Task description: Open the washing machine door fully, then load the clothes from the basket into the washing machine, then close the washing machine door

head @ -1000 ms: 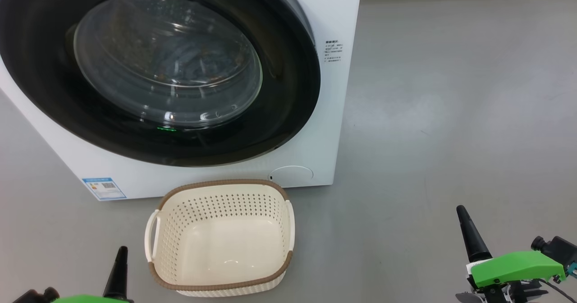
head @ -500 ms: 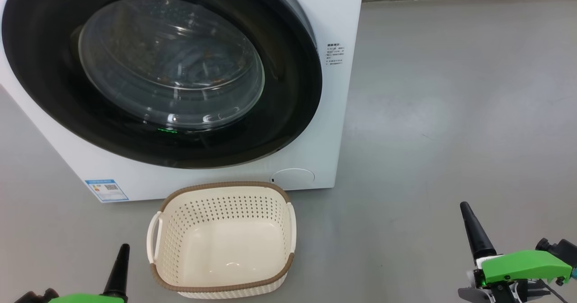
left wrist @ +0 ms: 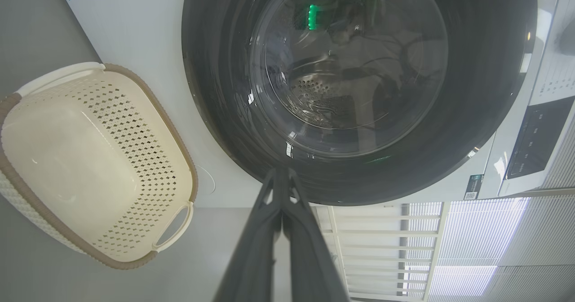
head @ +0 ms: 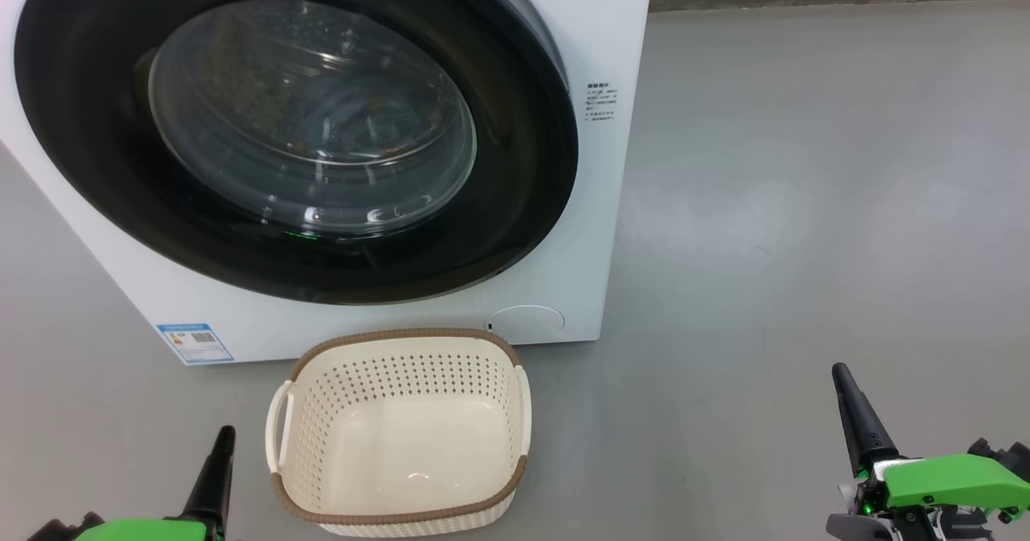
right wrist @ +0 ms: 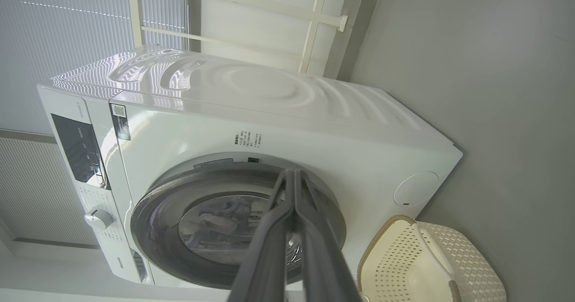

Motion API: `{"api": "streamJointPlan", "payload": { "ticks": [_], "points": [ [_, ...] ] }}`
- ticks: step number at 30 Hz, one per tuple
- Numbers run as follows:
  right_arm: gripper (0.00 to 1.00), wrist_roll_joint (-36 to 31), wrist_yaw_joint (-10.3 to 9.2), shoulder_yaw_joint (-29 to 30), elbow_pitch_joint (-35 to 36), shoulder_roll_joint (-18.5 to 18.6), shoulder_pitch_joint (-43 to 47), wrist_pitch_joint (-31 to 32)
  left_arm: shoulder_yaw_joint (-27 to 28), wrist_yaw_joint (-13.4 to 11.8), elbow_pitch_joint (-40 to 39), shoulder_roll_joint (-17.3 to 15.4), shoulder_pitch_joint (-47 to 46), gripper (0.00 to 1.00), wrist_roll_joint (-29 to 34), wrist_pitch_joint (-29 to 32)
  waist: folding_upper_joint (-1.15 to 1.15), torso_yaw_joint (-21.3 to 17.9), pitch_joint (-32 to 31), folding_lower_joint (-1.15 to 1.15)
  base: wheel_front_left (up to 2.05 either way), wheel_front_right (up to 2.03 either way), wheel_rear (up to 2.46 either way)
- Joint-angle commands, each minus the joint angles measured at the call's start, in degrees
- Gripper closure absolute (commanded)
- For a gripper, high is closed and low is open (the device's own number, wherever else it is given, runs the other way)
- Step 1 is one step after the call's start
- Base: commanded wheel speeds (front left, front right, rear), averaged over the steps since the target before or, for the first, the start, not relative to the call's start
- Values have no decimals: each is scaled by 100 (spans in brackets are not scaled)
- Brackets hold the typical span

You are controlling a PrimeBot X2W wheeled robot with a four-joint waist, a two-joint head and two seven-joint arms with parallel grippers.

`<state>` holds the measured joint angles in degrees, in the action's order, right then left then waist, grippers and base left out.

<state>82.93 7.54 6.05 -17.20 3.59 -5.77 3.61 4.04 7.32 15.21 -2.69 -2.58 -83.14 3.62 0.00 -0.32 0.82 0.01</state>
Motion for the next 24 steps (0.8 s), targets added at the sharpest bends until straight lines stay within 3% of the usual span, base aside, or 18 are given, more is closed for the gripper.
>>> {"api": "streamJointPlan", "payload": {
  "ticks": [1, 15, 24],
  "points": [
    [100, 171, -2, -83, 197, -3, -63, 58, 186, 15, -116, -56, -281, 100, -158, 63, 0, 4, -7, 0, 0, 0, 0],
    [100, 922, -5, 39, 317, -61, -41, 280, 246, 16, -114, -25, -360, 100, -897, 283, 0, 32, -64, 0, 0, 0, 0],
    [100, 928, -5, 42, 318, -63, -41, 283, 248, 16, -115, -24, -361, 100, -903, 286, 0, 32, -64, 0, 0, 0, 0]
  ]
}}
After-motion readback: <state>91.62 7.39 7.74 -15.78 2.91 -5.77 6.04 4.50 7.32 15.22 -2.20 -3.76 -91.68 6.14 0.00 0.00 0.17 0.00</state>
